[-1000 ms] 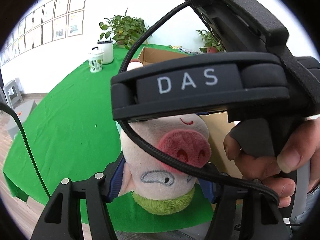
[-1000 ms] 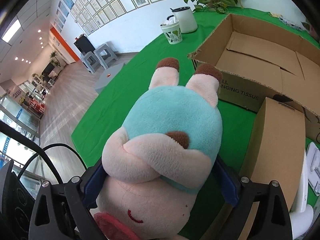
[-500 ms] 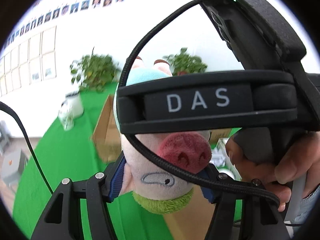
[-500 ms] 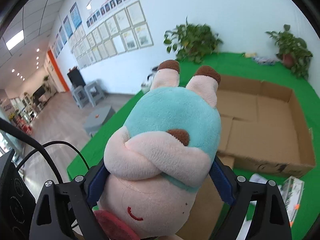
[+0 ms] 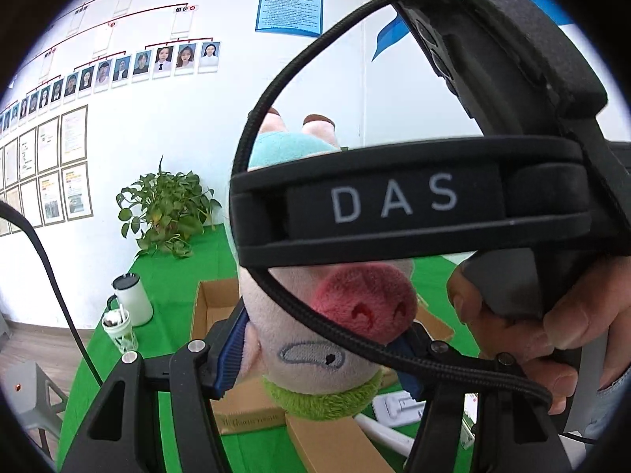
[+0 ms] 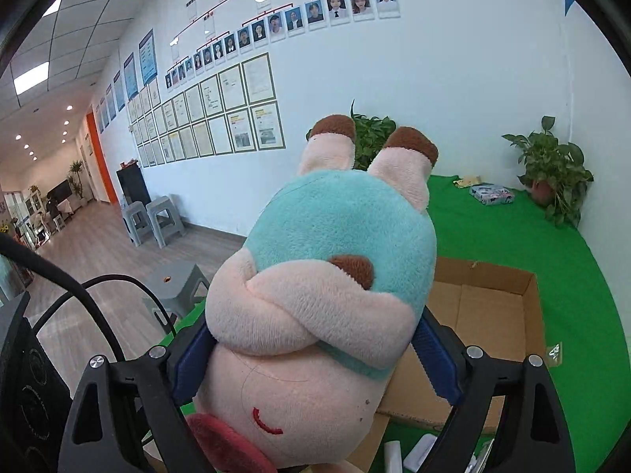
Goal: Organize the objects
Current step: 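Lift the plush pig with the left gripper and carry it over the open box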
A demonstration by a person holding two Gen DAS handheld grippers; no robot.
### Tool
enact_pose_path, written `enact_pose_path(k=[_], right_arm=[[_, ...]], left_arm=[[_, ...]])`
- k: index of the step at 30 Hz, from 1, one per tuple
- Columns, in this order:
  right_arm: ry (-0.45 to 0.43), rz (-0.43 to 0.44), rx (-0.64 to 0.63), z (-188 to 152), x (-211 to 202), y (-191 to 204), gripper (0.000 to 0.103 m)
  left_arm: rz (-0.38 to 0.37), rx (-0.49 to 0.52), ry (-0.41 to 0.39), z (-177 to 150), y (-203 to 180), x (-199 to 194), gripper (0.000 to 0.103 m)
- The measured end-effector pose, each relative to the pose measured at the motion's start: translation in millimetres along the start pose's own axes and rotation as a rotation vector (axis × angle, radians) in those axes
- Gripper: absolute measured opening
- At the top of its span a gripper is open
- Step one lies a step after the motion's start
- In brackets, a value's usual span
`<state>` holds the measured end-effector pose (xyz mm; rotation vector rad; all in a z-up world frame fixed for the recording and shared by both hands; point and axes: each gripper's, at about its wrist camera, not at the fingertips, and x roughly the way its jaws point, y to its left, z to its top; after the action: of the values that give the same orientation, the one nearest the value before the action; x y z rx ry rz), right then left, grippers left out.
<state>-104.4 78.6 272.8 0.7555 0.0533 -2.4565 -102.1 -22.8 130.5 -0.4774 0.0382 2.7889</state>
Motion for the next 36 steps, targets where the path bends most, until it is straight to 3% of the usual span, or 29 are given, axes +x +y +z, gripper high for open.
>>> enact_pose_path(k=[2,7,12,22,36], right_arm=[[-0.004,-0.01,-0.005,22,-2,1,0.089],[0.01,-0.034,-0.003,68,43,5,0.089],[0.052,-0.035,0.018,81,96,0,0.088],[0.127,0.0,0.055,52,200,-12,0.088],[0.333,0.088,0.162,-27,350,-54,0.088]], left_arm=[[-0.003,-0.006,0.0,11,11,12,0.062],[-0.019,-0.022,0.021,9,21,13,0.062],[-0.03,-0.044,0.067,4,48,37,0.062],[-0.023,-0.075,0.146,-17,67,72,0.062],[0.006,-0.157,0.349,-91,105,139,0.061]])
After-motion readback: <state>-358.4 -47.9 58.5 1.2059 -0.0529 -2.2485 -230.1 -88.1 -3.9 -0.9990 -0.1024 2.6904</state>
